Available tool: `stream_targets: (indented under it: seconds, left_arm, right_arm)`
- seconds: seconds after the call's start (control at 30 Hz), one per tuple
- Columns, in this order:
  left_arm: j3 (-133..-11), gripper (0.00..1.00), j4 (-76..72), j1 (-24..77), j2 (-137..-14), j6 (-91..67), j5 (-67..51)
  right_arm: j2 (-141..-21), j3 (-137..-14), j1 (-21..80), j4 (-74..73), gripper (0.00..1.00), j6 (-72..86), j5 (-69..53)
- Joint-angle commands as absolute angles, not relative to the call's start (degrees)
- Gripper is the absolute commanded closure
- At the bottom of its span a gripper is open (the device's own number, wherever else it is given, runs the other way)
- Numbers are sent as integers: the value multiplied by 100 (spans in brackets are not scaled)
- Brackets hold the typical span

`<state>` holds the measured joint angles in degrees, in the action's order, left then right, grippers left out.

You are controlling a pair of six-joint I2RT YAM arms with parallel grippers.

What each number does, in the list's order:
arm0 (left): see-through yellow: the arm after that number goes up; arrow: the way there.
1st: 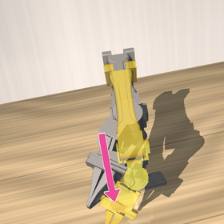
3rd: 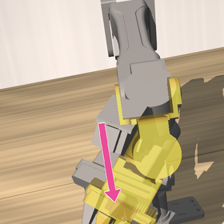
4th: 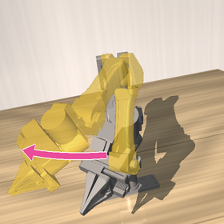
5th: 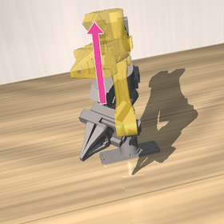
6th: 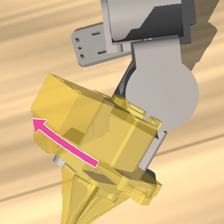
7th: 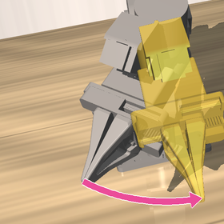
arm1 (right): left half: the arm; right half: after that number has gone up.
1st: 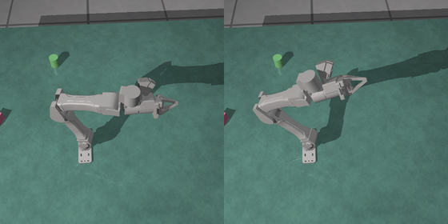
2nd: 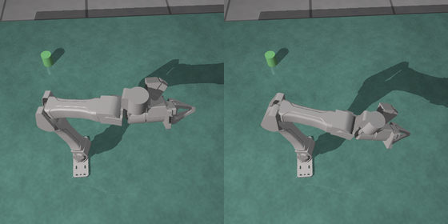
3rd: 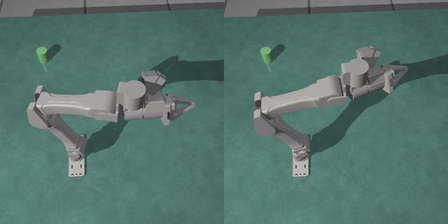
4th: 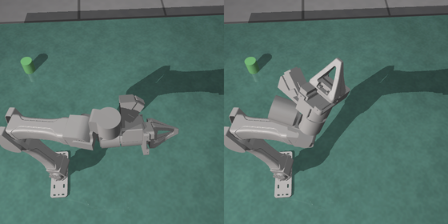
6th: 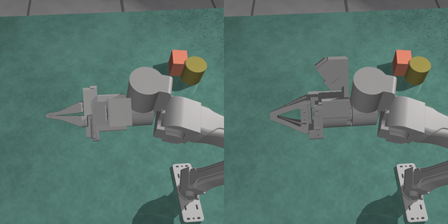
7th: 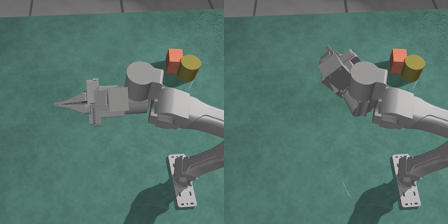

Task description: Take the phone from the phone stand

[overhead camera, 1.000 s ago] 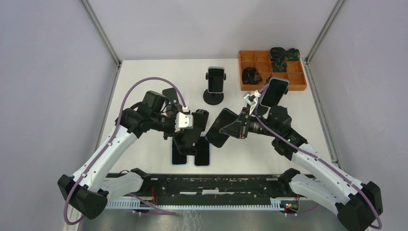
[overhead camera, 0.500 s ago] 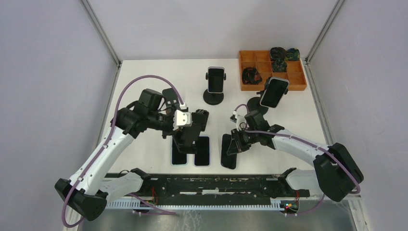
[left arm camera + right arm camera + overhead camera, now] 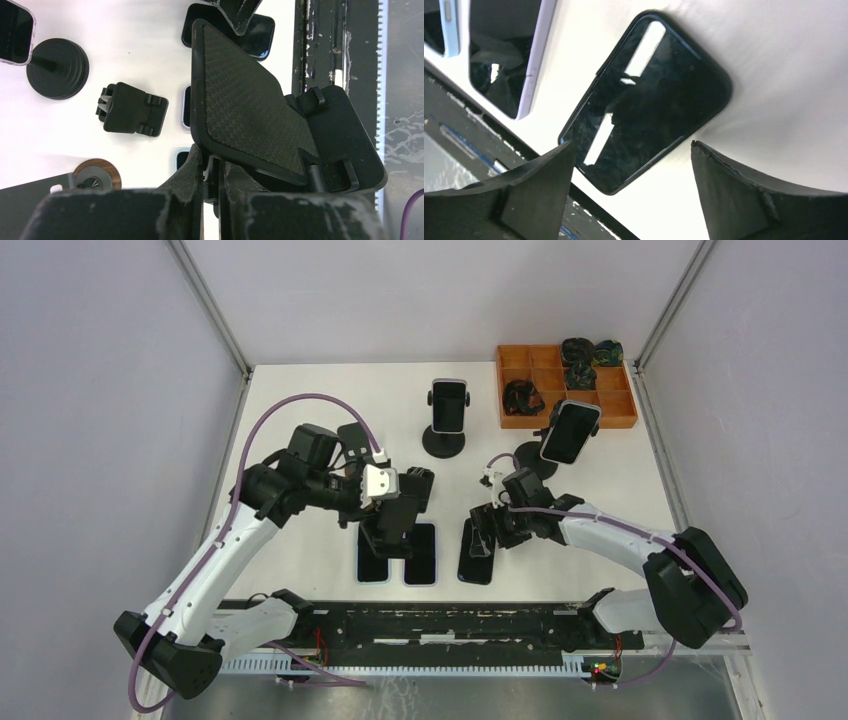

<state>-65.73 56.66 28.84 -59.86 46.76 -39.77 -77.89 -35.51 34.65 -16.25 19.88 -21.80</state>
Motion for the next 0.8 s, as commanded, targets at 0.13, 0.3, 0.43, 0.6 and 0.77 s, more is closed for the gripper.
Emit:
stream_targets:
  seconds: [0.13,0.3,0.43,0.6,0.77]
  left_arm:
    - [-6785,98,5396,2880,-5780,4123,-4346]
    - [-6727,97,5379,2875,-5663,4215,-4444]
    - [-6719,97,5364,2878,-5590,4550,-4469]
    - [-6837,97,5318,2877,-5628,4788,-4580]
    - [-6969,97,5367,2883,-5665,4923,-4810]
  right_arm:
    - [-6449,-4485,3667,-2317,2,1963,-791]
    - [-5811,-4838,4182,-724,2,2774,-2465]
    - [-6050,-5137,4955,607,3,3414,-3116]
    - [-6518,-5120,5403,1755,15,3895,-3288]
    - [-6763,-4942,5561,2339,29,4102,-3328]
